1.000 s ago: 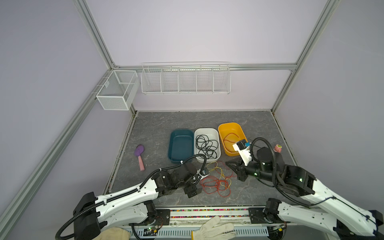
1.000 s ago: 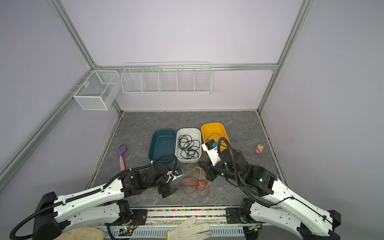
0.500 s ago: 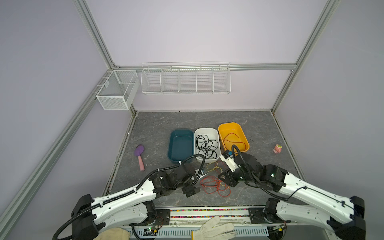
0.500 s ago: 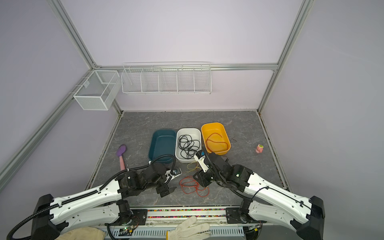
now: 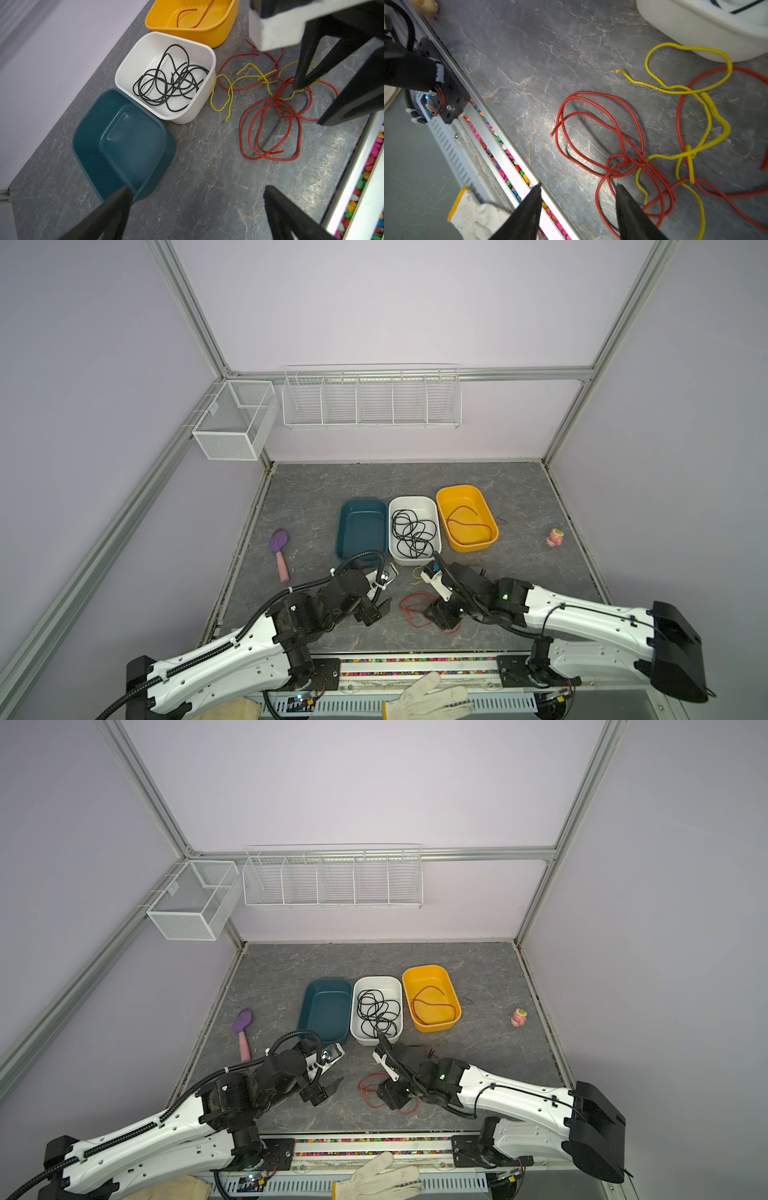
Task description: Untangle the cables
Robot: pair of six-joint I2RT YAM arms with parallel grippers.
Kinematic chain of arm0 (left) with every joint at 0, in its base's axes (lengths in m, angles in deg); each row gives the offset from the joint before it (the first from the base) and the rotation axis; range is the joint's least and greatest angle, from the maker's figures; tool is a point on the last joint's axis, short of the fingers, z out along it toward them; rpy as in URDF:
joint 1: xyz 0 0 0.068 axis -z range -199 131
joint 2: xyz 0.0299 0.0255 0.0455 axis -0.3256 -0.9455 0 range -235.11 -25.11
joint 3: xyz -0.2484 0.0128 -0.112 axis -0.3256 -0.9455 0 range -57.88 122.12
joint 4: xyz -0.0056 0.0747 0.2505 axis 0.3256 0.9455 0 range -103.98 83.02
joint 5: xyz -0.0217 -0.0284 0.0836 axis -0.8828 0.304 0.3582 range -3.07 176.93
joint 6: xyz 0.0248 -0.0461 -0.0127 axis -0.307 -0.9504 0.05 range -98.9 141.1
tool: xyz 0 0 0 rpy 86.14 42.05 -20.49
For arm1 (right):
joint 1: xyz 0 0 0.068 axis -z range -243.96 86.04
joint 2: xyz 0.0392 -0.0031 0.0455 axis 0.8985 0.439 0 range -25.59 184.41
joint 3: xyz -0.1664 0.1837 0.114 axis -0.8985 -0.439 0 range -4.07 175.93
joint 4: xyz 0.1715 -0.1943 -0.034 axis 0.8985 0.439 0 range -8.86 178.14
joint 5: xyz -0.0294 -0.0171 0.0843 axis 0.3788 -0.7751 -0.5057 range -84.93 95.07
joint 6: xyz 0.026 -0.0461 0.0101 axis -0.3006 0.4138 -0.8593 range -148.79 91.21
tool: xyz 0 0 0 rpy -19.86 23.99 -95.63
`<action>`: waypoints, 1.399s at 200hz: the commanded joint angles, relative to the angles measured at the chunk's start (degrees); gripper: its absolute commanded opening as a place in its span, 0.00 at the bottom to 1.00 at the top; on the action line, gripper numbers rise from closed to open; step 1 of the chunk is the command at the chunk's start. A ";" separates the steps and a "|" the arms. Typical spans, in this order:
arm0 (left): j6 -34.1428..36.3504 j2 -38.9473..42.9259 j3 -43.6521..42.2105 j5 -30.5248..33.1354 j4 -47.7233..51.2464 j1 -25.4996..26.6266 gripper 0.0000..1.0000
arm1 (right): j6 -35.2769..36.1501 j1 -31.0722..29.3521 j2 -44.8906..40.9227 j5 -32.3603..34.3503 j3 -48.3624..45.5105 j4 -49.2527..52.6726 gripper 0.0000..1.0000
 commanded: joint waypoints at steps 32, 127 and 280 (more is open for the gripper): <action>-0.83 -2.10 -0.88 -1.79 -1.99 0.22 0.99 | 4.58 -5.68 9.51 10.89 2.88 -2.43 0.59; -0.40 -0.09 -1.77 -1.92 -2.77 0.25 0.98 | 4.68 -7.41 20.73 18.66 6.08 -4.57 0.24; -1.22 -1.83 -1.59 -5.40 -2.34 0.20 0.97 | 5.09 -7.58 -8.14 15.30 13.83 7.59 0.07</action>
